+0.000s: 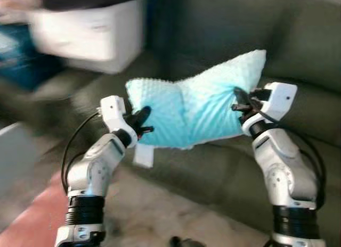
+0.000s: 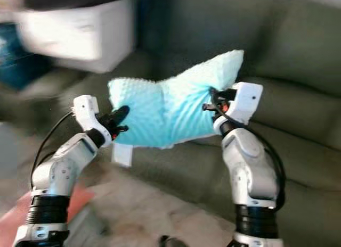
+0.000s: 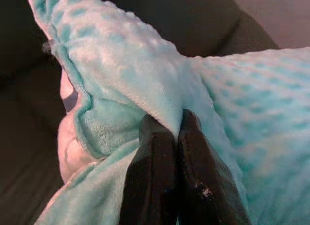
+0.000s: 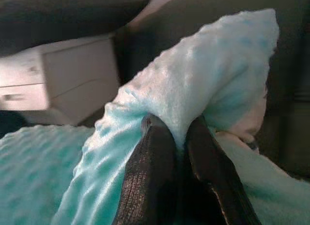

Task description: Move the pillow to the sofa

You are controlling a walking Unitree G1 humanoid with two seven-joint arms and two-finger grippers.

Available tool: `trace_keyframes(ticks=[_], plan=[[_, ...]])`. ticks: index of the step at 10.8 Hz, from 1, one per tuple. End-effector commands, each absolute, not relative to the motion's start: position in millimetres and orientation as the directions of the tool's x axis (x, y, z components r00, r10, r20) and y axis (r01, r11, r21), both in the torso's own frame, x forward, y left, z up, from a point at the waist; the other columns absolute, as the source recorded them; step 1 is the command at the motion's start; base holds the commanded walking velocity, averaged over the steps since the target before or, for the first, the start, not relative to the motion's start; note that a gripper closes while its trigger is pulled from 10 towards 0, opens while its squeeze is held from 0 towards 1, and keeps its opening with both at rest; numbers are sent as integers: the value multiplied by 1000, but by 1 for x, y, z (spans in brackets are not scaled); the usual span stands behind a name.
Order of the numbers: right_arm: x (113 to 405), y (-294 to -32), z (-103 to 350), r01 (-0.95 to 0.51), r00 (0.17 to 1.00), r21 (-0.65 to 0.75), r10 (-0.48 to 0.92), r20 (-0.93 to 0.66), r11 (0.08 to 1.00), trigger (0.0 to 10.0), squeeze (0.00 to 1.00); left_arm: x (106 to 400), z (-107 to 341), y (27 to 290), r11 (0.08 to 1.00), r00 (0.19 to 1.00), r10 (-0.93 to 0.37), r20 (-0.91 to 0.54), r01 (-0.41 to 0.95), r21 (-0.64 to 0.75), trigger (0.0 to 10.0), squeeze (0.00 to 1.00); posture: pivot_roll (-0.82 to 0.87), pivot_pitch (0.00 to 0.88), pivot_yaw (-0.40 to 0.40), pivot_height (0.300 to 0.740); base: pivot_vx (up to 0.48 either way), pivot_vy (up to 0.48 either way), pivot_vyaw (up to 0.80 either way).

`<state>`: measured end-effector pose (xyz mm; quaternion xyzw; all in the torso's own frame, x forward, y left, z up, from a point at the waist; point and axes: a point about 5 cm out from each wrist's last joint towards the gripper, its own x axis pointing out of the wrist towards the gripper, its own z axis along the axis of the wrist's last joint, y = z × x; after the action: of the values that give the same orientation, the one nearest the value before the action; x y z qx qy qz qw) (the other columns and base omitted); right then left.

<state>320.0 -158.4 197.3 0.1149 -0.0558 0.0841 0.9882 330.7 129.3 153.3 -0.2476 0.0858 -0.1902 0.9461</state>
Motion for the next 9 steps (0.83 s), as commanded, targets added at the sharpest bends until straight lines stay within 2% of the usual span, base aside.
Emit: trace_keyframes(ticks=[1, 6, 9], plan=[[320, -155, 205, -196, 974, 212, 166, 153, 957, 10000, 0, 331, 157, 129, 803, 911, -407, -57, 328, -498, 0, 0, -163, 108, -29, 740, 0, 0, -775], [321, -155, 204, -192, 976, 208, 164, 145, 959, 10000, 0, 333, 155, 133, 807, 922, -382, -61, 300, -509, 0, 0, -162, 111, -32, 740, 0, 0, -771], [320, -156, 204, -186, 976, 198, 158, 148, 962, 10000, 0, 338, 155, 141, 837, 943, -324, -75, 249, -487, 0, 0, -166, 112, -29, 740, 0, 0, 0]])
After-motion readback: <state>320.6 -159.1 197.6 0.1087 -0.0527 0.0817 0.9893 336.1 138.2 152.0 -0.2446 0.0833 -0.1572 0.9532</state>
